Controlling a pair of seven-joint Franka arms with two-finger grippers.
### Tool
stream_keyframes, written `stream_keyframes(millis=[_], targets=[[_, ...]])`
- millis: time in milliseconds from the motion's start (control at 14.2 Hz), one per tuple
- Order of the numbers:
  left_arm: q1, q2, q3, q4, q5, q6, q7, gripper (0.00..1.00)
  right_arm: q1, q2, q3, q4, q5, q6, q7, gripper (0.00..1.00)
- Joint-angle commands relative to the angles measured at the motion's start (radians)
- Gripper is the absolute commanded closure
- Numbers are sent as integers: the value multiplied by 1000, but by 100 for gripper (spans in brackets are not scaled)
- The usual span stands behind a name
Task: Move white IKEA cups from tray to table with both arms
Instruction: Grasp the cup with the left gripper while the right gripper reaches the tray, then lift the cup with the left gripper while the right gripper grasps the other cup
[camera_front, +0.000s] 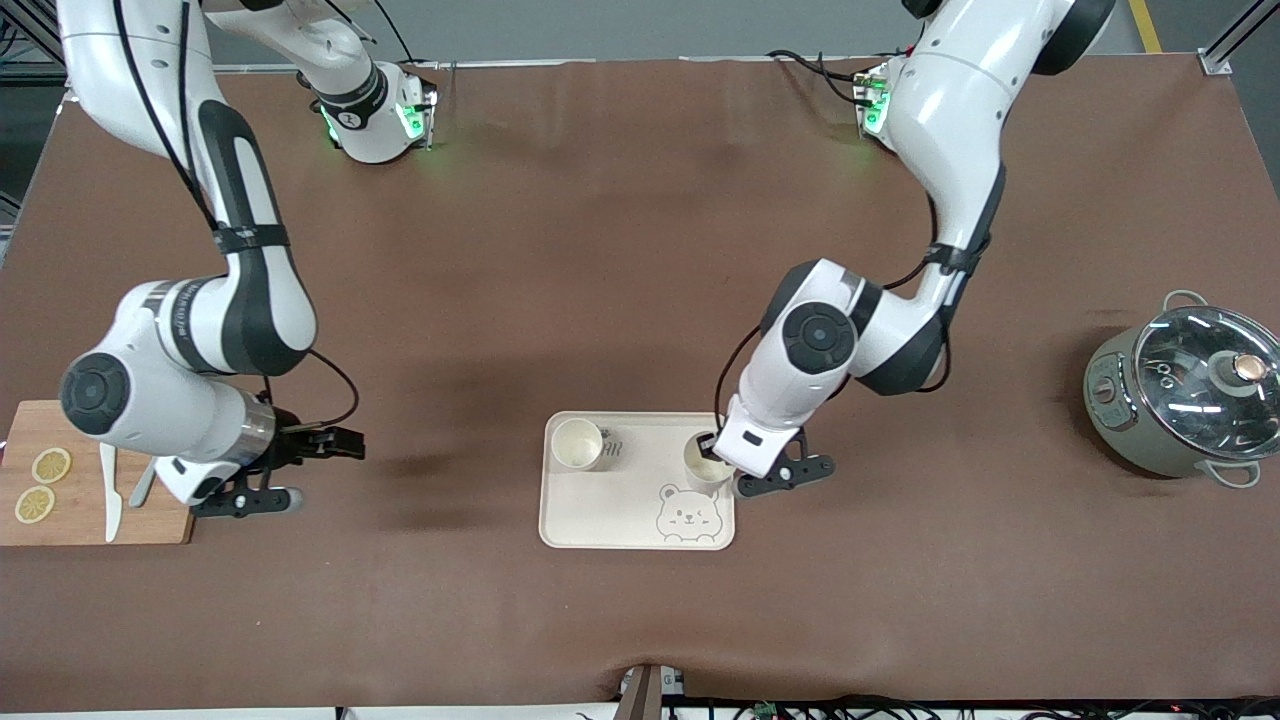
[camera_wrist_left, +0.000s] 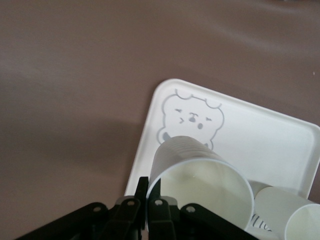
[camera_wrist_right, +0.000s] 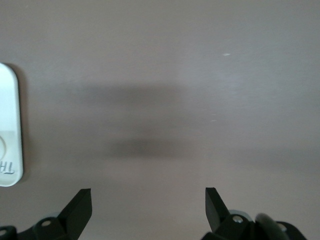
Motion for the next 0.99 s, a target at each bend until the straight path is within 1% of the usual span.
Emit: stream_keyframes(millis=[0, 141, 282, 423, 493, 775, 916], targets=[[50, -102, 0, -29, 27, -127, -8, 100, 50, 32, -6, 15, 30, 34, 132, 0], [76, -137, 1, -31, 27, -197, -8, 100, 117, 53, -6, 15, 29, 66, 271, 0], [108, -162, 6, -46, 34, -253, 3, 100, 160, 75, -6, 15, 41, 108, 399, 0], [144, -196, 1, -81, 85, -264, 35, 100, 190, 87, -7, 18, 140, 123, 539, 0], [165, -216, 0, -101, 87, -264, 68, 100, 210, 85, -7, 20, 164, 123, 563, 0], [240, -292, -5, -210, 87, -270, 164, 100, 292, 102, -7, 21, 171, 137, 570, 0], [260, -326, -7, -270, 85, -270, 178, 100, 334, 130, -7, 20, 162, 218, 654, 0]])
